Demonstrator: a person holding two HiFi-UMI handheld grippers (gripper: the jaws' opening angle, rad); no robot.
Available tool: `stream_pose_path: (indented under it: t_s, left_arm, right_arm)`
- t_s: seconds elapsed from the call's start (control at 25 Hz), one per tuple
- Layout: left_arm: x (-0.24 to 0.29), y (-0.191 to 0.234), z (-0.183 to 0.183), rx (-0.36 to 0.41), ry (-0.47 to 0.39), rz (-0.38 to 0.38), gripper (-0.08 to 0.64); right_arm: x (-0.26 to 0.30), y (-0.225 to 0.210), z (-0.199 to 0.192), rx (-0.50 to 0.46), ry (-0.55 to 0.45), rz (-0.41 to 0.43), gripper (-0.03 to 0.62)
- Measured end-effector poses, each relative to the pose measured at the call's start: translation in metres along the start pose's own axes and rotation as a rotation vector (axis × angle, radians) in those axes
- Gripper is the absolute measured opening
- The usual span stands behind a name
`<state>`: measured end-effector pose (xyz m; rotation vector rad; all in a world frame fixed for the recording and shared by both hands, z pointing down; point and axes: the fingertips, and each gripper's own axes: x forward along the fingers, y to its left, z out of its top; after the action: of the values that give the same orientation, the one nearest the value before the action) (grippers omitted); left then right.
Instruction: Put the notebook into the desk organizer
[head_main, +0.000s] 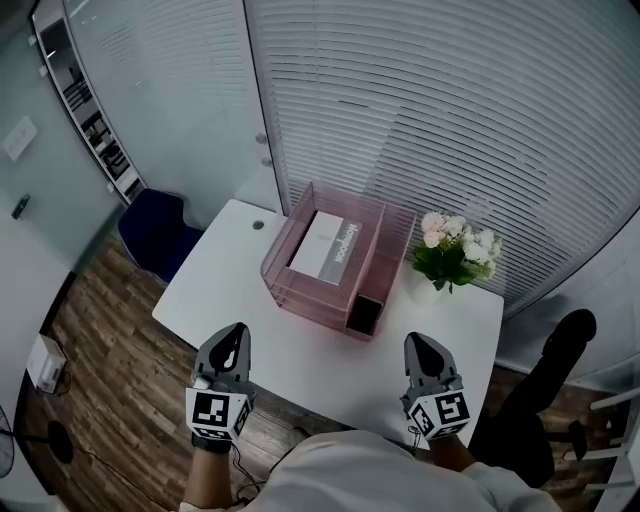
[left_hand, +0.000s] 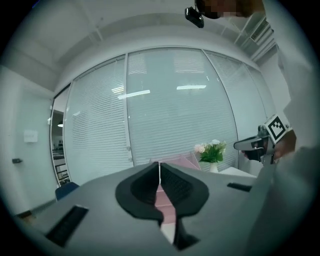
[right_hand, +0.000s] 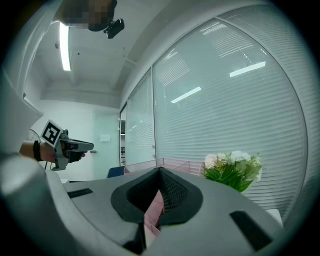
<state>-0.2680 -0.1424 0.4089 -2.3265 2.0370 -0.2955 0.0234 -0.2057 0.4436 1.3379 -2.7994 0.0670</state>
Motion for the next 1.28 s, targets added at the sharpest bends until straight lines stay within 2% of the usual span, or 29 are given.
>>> stream_pose_path:
  t_s: [0.16, 0.32, 0.68, 1.28]
  left_arm:
    - [-0.024, 0.012, -0.01, -0.08, -0.031, 0.066, 0.009]
    - [-0.037, 0.019, -0.022, -0.128, -0.019, 0.083, 0.009]
    - [-0.044, 0.026, -0.029, -0.136, -0.018, 0.088, 0.008]
    - [-0.034, 0.023, -0.029, -0.13, -0.011, 0.053, 0.008]
  right_arm:
    - [0.007, 0.016, 0.006, -0.002, -0.01, 0.026, 0.012]
    - [0.011, 0.029, 0.009, -0.019, -0.012, 0.048, 0.012]
    - [0.012, 0.04, 0.007, -0.034, -0.012, 0.058, 0.012]
    - [0.014, 0.036, 0.007, -0.028, -0.012, 0.041, 0.012]
